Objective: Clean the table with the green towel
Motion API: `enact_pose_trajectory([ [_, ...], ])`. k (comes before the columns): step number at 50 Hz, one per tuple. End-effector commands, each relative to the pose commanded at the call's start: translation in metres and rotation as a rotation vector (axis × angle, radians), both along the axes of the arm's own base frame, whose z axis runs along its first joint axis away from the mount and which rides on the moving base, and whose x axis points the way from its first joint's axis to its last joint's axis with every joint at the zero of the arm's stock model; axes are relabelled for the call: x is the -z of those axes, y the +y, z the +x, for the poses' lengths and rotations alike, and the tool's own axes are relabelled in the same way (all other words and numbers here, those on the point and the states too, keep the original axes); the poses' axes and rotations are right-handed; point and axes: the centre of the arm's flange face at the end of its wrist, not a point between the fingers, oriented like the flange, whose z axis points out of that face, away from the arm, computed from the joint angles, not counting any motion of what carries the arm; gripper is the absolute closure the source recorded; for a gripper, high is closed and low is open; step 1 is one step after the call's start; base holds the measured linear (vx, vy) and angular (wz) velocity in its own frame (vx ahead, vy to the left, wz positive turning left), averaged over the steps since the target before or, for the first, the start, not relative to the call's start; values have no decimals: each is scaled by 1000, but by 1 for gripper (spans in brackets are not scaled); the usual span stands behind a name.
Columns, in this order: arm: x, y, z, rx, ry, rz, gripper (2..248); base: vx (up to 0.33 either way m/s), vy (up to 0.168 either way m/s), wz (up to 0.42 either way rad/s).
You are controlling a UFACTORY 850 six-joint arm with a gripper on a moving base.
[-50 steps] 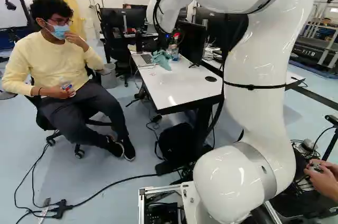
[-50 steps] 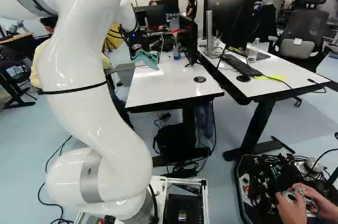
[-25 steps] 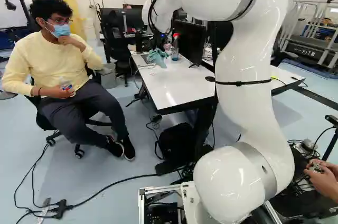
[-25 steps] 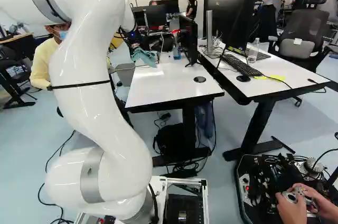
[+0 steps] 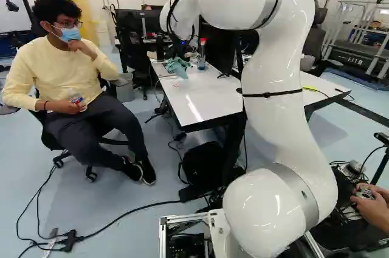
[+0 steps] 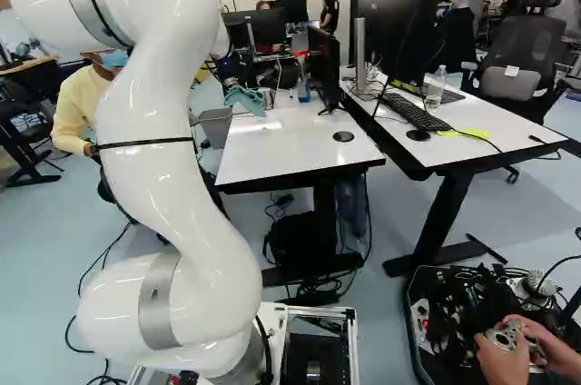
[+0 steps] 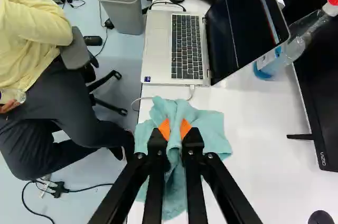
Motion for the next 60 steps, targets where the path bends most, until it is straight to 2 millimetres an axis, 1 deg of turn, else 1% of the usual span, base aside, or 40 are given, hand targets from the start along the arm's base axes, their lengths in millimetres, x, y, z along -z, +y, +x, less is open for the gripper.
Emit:
enact_pose_trajectory([
  [26,32,3,10,-3,10,-1,209,0,0,0],
  [46,53,6,7,-12,-5,5,209,0,0,0],
  [60,69,8,11,-14,-9,8,209,0,0,0],
])
